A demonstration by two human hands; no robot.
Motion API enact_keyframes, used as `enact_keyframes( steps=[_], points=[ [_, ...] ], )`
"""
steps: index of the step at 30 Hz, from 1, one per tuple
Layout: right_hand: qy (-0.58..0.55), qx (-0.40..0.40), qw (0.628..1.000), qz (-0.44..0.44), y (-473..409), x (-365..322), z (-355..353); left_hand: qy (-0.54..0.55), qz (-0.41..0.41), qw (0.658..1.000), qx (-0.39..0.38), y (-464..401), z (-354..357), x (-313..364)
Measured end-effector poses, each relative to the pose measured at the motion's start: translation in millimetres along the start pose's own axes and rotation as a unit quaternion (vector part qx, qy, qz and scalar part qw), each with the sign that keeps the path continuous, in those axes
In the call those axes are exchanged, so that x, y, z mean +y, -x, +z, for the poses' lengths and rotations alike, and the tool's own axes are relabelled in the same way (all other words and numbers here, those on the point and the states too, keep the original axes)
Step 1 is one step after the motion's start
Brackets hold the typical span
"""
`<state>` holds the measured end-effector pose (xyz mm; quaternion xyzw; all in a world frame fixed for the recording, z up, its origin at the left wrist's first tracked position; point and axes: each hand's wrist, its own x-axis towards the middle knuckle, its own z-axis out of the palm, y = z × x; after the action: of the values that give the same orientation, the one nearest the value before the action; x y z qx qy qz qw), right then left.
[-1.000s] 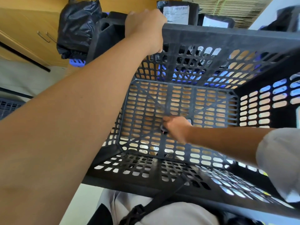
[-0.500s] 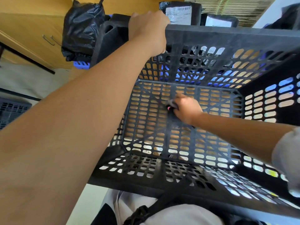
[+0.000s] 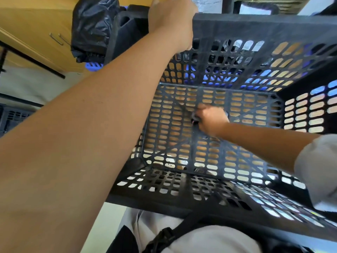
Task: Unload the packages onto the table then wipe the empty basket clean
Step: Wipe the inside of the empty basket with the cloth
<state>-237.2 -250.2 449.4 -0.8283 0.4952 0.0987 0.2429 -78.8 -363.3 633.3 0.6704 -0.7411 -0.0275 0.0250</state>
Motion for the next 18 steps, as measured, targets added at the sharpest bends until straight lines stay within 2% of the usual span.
enact_keyframes(
  steps=[5, 9, 13, 18],
  points=[
    [0.008, -0.049, 0.986, -0.159, 59.9, -15.2, 41.6, 0.004, -0.002, 1.000, 0.000, 0.5, -1.4, 1.4],
    [0.004, -0.041, 0.968, -0.248, 75.6, -22.8, 57.1, -0.010, 0.000, 1.000, -0.004, 1.9, -3.7, 2.9],
    [-0.014, -0.124, 0.951, -0.284, 82.1, -37.5, 58.9, -0.010, 0.000, 1.000, -0.006, 3.0, -5.6, 3.1],
    [-0.030, -0.232, 0.940, -0.248, 69.0, -38.3, 44.9, -0.007, 0.001, 1.000, -0.004, 2.8, -7.9, 4.4]
  ],
)
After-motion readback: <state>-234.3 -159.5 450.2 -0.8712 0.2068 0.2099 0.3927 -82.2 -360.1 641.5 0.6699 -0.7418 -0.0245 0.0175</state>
